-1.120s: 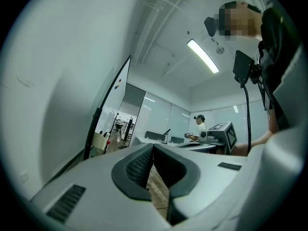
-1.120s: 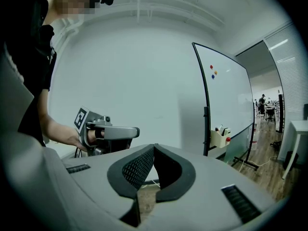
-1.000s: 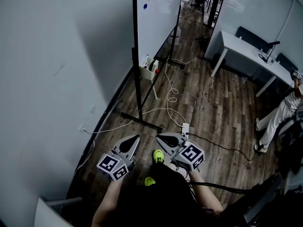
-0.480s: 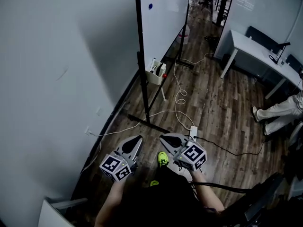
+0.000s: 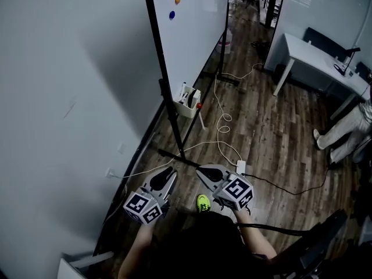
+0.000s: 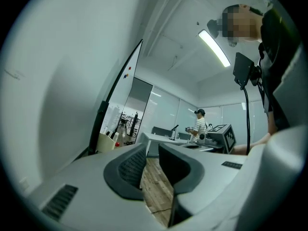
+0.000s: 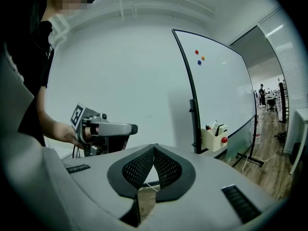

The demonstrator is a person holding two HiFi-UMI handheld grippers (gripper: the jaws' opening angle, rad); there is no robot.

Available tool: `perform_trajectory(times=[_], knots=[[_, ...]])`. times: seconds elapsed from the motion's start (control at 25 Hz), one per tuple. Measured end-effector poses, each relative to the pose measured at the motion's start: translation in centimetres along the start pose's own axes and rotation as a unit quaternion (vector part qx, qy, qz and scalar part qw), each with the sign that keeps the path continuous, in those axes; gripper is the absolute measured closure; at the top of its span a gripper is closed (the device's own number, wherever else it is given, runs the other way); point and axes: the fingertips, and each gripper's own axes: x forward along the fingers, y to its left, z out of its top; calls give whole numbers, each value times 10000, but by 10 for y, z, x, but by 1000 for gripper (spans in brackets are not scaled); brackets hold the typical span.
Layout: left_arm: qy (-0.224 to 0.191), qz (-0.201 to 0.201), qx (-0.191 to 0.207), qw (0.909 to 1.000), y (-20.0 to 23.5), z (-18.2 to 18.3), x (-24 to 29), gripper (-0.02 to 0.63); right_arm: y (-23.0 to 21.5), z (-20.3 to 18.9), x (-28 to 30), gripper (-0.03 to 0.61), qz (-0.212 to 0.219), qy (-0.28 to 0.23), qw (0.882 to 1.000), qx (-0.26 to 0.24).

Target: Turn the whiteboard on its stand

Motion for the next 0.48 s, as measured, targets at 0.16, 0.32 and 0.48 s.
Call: perform_trajectory(times=[0.16,0.32,0.48], knots=[[8,26,37,10000,15,10,29,546,-31,8,8,554,11,-28,10000,28],[-43,112,72,9999,34,24,52,546,-56,20,21,554,58,-33,10000,-49],[-111,219,100,9996,52,34,75,546,-82,29,32,554,127,-68,9999,-63]])
